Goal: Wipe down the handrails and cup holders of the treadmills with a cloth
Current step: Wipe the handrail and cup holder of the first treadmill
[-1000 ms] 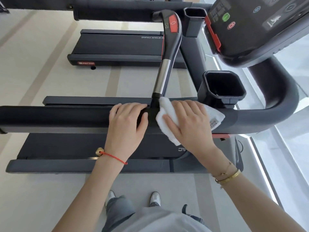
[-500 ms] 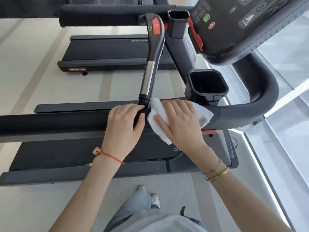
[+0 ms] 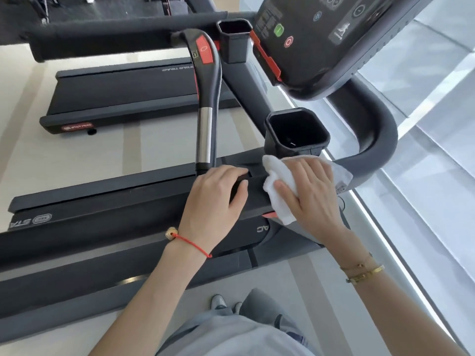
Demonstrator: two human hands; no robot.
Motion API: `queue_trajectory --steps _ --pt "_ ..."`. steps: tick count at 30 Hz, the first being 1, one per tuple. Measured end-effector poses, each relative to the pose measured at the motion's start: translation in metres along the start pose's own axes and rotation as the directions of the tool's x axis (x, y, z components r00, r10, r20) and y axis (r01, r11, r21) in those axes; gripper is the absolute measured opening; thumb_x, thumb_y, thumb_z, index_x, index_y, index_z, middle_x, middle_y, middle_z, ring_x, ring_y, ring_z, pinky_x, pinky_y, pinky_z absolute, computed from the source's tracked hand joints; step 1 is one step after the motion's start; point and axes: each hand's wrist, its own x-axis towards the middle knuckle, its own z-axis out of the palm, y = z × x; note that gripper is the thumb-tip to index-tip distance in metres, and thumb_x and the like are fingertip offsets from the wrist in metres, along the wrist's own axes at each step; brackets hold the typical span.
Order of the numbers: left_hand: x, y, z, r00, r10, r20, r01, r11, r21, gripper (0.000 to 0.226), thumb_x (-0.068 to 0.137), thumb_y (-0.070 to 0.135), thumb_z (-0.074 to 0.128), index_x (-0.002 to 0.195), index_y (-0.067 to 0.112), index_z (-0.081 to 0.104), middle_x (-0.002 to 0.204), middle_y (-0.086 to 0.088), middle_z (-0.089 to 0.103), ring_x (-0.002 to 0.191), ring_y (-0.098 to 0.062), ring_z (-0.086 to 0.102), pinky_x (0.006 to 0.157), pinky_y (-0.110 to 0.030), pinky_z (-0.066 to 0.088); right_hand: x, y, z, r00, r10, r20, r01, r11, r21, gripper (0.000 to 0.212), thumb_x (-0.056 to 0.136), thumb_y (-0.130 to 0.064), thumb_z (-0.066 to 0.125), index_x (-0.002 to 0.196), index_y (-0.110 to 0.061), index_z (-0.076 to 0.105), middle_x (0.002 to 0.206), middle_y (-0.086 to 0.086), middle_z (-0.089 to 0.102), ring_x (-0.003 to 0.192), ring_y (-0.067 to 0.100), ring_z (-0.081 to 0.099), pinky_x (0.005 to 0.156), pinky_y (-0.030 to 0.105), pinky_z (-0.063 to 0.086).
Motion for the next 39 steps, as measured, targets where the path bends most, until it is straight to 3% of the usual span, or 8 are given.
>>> queue_trajectory --steps 3,9,14,17,19,27,34,39 --pt "0.012 0.004 0.003 1.0 0.019 0.013 -0.019 1.0 -0.015 0.026 0.098 0.022 0.053 0.12 0.014 0.066 0.117 0.004 0.067 0.102 -0.013 0.062 0.095 -0.035 0.049 0.001 -0.001 -0.013 0.984 0.177 -0.008 -0.171 0.962 0.212 0.032 0.098 -0.04 0.036 0.112 -0.016 0.054 0.1 -0.01 0.054 0.098 0.013 0.045 0.093 0.035 0.035" --pt "0.046 0.014 0.013 0.999 -0.024 0.021 0.025 0.999 -0.022 0.03 0.1 0.024 0.049 0.124 0.012 0.064 0.121 0.001 0.066 0.11 -0.016 0.061 0.097 -0.038 0.049 0.035 0.042 -0.053 0.791 0.579 -0.197 -0.478 0.787 0.39 0.014 0.1 -0.046 0.033 0.105 -0.038 0.044 0.095 -0.017 0.053 0.094 0.019 0.051 0.088 0.045 0.044" --pt "0.08 0.025 0.031 0.99 -0.139 -0.006 0.139 0.99 -0.003 0.038 0.101 0.03 0.045 0.133 0.013 0.057 0.131 -0.001 0.061 0.121 -0.018 0.055 0.104 -0.036 0.045 0.076 0.091 -0.038 0.831 0.549 0.093 -0.556 0.82 0.133 0.028 0.1 -0.043 0.037 0.107 -0.017 0.045 0.096 -0.005 0.046 0.092 0.02 0.039 0.085 0.038 0.032" --pt "0.099 0.031 0.046 0.975 -0.223 -0.009 0.223 0.975 0.009 0.043 0.102 0.034 0.043 0.138 0.013 0.052 0.137 -0.002 0.057 0.127 -0.018 0.051 0.106 -0.033 0.042 0.093 0.113 -0.015 0.709 0.485 0.512 -0.548 0.836 -0.033 0.041 0.099 -0.044 0.044 0.118 -0.008 0.042 0.097 0.006 0.051 0.093 0.029 0.05 0.078 0.034 0.035" --pt "0.109 0.036 0.056 0.962 -0.272 -0.008 0.272 0.962 0.017 0.045 0.102 0.036 0.042 0.14 0.014 0.05 0.138 -0.002 0.056 0.127 -0.019 0.051 0.103 -0.032 0.041 0.096 0.123 -0.008 0.645 0.44 0.625 -0.582 0.813 0.029 0.047 0.098 -0.047 0.043 0.121 -0.006 0.039 0.09 0.005 0.05 0.085 0.028 0.051 0.074 0.033 0.036" --pt "0.121 0.041 0.077 0.915 -0.4 -0.052 0.399 0.917 -0.024 0.046 0.1 0.038 0.044 0.141 0.017 0.05 0.135 0.0 0.058 0.121 -0.016 0.056 0.101 -0.031 0.044 0.142 0.15 0.013 0.69 0.15 0.708 -0.352 0.924 0.147 0.03 0.1 -0.039 0.042 0.117 -0.014 0.038 0.097 0.01 0.054 0.084 0.023 0.05 0.075 0.034 0.038" --pt "0.124 0.039 0.078 0.902 -0.428 -0.051 0.425 0.903 -0.054 0.044 0.098 0.037 0.044 0.139 0.021 0.053 0.123 0.006 0.062 0.111 -0.011 0.058 0.097 -0.036 0.049 0.123 0.165 0.008 0.755 -0.031 0.655 -0.184 0.949 0.257 0.019 0.1 -0.031 0.041 0.101 -0.015 0.031 0.075 -0.013 0.031 0.061 0.005 0.036 0.069 0.029 0.032" --pt "0.124 0.038 0.078 0.902 -0.428 -0.048 0.424 0.902 -0.085 0.044 0.097 0.037 0.044 0.138 0.023 0.053 0.118 0.007 0.062 0.107 -0.009 0.058 0.097 -0.036 0.05 0.138 0.161 0.015 0.767 -0.157 0.622 0.012 0.973 0.23 0.045 0.1 -0.03 0.04 0.14 -0.012 0.031 0.132 0.005 0.044 0.097 0.026 0.051 0.072 0.025 0.023"
